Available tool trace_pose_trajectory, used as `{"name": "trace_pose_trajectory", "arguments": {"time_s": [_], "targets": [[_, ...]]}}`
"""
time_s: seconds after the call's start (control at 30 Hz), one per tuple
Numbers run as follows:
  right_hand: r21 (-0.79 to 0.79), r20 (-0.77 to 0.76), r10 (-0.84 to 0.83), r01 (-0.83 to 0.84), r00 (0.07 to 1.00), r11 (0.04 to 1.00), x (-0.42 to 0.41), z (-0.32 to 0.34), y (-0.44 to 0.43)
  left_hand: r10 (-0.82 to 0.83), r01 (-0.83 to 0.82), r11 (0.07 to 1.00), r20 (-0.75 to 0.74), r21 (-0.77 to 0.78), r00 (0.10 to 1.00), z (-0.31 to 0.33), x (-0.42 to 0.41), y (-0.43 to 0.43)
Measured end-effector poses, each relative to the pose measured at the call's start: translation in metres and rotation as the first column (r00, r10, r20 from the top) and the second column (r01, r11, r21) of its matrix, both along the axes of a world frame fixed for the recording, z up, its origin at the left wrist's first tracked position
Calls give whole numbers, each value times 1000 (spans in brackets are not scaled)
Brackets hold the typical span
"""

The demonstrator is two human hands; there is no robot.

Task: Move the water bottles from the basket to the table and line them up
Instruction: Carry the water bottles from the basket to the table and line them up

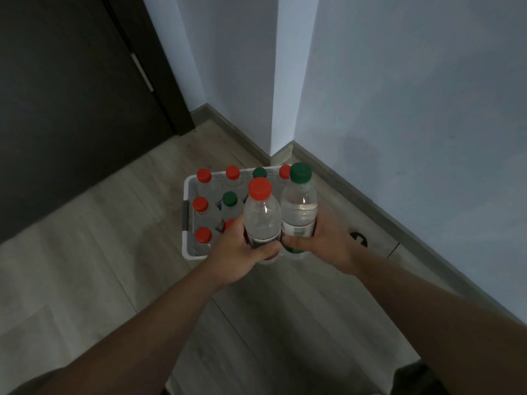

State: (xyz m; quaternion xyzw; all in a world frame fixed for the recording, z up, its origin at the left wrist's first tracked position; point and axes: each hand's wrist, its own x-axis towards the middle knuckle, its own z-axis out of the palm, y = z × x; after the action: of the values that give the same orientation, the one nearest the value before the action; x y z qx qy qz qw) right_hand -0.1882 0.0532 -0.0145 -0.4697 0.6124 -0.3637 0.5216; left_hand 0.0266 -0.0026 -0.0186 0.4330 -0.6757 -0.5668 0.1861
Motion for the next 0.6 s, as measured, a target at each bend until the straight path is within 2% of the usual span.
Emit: {"name": "trace_pose_trajectory", "arguments": {"time_s": [0.2,0.37,0.47,0.53,0.6], "targets": [[29,84,-111,109,990,994,-2,9,-7,79,-75,996,-81,54,993,15,-6,1],[29,263,-173,172,949,985,-9,29,-19,289,-240,947,-244,213,926,50,-12,-6],[48,349,-206,202,914,978,-4,41,-20,403,-312,895,-279,319,871,62,-12,-8],[65,352,-255,249,901,966,3,44,-19,450,-370,879,-266,300,853,66,-12,-6],[62,280,-311,307,908,950,9,45,-19,455,-410,885,-224,220,862,66,-13,-5]]}}
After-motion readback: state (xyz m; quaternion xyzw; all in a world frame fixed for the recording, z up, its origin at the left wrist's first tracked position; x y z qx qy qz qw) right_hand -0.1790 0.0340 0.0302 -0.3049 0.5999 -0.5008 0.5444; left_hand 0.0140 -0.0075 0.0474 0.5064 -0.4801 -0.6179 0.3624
